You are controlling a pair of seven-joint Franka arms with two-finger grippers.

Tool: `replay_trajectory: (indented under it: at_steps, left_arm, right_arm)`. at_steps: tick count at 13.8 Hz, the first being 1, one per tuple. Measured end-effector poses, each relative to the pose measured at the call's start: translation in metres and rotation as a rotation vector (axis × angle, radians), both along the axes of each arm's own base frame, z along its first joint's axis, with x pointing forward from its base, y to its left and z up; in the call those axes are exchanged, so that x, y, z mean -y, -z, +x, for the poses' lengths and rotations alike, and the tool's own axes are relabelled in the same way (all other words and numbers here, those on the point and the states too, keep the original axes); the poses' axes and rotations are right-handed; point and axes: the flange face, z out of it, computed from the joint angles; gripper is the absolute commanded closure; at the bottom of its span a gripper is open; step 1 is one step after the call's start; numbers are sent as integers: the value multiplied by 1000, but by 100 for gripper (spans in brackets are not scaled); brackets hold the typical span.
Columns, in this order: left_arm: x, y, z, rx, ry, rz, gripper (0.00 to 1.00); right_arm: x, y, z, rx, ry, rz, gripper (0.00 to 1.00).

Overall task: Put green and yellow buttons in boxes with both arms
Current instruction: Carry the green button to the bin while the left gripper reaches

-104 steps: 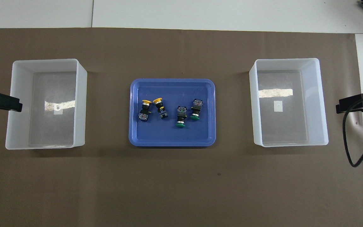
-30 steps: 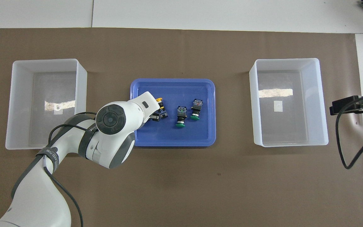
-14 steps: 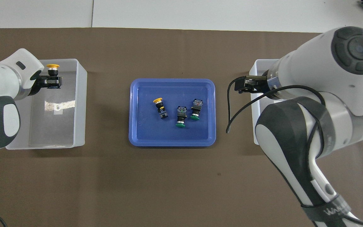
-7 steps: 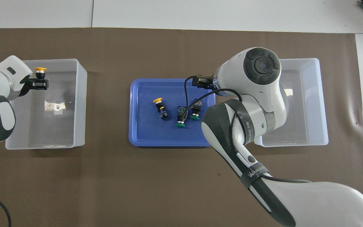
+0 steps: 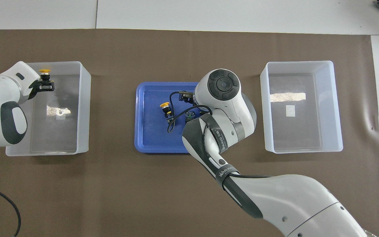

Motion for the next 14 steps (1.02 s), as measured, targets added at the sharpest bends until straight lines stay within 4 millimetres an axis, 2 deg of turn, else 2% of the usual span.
replay_trajectory:
  at_steps: [1, 2, 7, 9, 12, 14]
  left_arm:
    - [0, 0, 0, 1, 1, 0, 36]
    - [1, -1, 1, 3, 1, 0, 31]
    - [7, -11, 6, 25, 12, -1, 22]
    - [14, -21, 7, 27, 24, -3, 22]
    - [42, -54, -2, -37, 65, -7, 22]
    - [65, -78, -15, -98, 90, -12, 22]
  right_arm:
    - [3, 4, 0, 1, -6, -18, 0]
    - [5, 7, 0, 5, -19, -42, 0]
    - [9, 20, -5, -9, -33, -75, 0]
    - [8, 22, -6, -13, -36, -77, 2]
    - [8, 28, -10, -25, -39, -83, 11]
    - [9, 32, -12, -30, -39, -86, 23]
